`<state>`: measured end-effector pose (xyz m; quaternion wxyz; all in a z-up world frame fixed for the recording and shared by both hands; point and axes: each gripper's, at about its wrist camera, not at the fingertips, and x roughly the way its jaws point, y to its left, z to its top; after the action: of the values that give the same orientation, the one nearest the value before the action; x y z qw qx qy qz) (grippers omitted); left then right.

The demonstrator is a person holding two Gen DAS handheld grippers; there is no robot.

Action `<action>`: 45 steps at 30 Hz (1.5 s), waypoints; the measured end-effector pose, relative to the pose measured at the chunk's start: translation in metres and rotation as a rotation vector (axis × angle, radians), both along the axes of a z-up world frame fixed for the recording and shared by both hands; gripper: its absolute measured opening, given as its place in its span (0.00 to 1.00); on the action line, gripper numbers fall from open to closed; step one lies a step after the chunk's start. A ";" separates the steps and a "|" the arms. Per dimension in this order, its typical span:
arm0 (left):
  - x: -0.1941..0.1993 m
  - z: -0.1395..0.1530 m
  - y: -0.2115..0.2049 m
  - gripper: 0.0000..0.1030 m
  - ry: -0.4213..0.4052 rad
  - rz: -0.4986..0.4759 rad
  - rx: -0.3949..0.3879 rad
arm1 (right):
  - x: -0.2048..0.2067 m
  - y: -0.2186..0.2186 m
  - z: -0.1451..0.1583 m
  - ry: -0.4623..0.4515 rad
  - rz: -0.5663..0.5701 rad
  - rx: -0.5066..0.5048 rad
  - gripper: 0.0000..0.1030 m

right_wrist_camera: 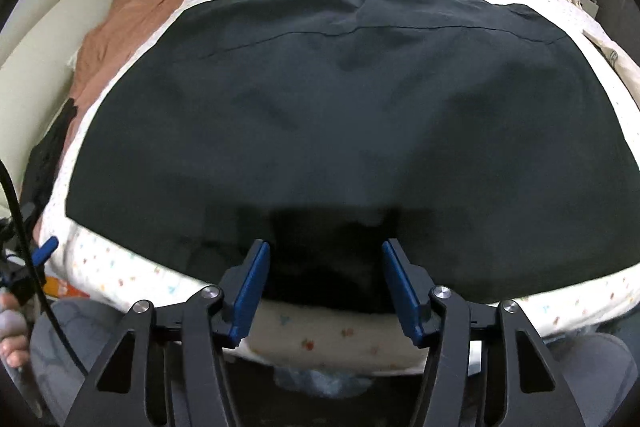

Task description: Fold large clothes

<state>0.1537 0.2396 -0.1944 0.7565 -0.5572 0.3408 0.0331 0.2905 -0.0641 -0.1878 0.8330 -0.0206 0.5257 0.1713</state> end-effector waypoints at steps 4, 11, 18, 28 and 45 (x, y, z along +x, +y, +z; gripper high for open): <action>0.009 -0.004 0.000 0.61 0.011 -0.011 -0.006 | 0.012 0.002 0.000 -0.005 -0.009 0.001 0.54; 0.027 -0.013 -0.006 0.61 0.024 -0.038 -0.025 | 0.046 0.011 -0.014 0.012 0.021 -0.041 0.54; 0.046 -0.020 -0.009 0.57 0.046 -0.049 -0.047 | 0.106 0.016 -0.011 0.017 0.007 -0.051 0.47; 0.068 -0.020 -0.016 0.53 0.080 -0.064 -0.035 | 0.186 0.033 -0.007 0.025 0.003 -0.030 0.38; 0.073 -0.019 -0.032 0.53 0.100 -0.089 -0.025 | 0.285 0.062 -0.013 0.009 -0.014 0.012 0.37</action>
<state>0.2262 0.2074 -0.2132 0.7324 -0.5483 0.4030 0.0228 0.5757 -0.0024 -0.2008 0.8318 -0.0109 0.5287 0.1688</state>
